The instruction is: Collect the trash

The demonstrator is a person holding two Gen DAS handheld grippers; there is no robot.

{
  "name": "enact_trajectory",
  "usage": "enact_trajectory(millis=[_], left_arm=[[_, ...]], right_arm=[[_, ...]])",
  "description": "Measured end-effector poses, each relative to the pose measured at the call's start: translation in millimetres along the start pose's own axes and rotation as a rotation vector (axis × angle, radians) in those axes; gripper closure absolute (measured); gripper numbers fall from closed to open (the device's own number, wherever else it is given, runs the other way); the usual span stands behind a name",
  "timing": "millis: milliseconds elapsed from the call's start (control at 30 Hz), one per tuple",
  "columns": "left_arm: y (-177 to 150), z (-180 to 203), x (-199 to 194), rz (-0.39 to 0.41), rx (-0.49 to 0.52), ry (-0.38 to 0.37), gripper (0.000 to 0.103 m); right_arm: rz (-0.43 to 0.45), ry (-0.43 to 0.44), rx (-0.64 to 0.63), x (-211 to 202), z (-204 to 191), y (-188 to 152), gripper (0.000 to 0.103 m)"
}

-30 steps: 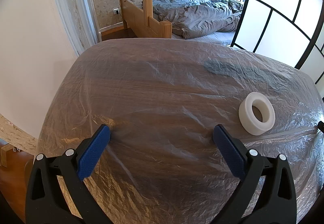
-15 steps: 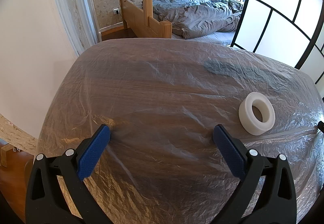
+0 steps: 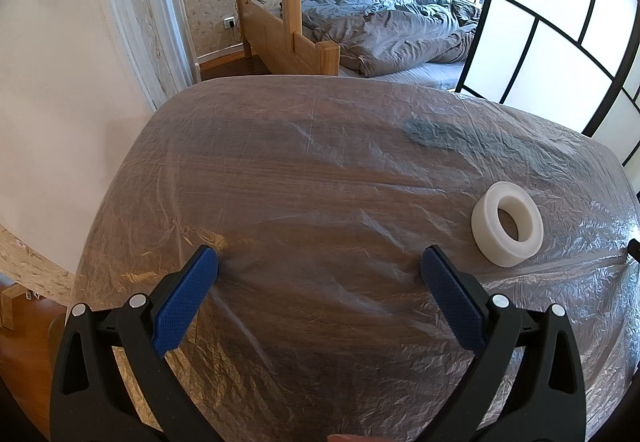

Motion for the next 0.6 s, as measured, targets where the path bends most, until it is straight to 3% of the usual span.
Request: enact_trajectory(millis=[600], left_arm=[[-0.2,3.2,-0.3,0.001,0.006,-0.004,0.001]], right_arm=[[0.0,0.0,0.0,0.1,0.0,0.1,0.004]])
Point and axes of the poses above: each gripper's, at about its wrist camera, not at the fingertips, and x roughly the way its jaws point, z to its right, y to its top, the point moved 5 cm from there along x, roughly the way its jaws point, and after that the axes turned 8 degrees about y, right-handed, at the moved point
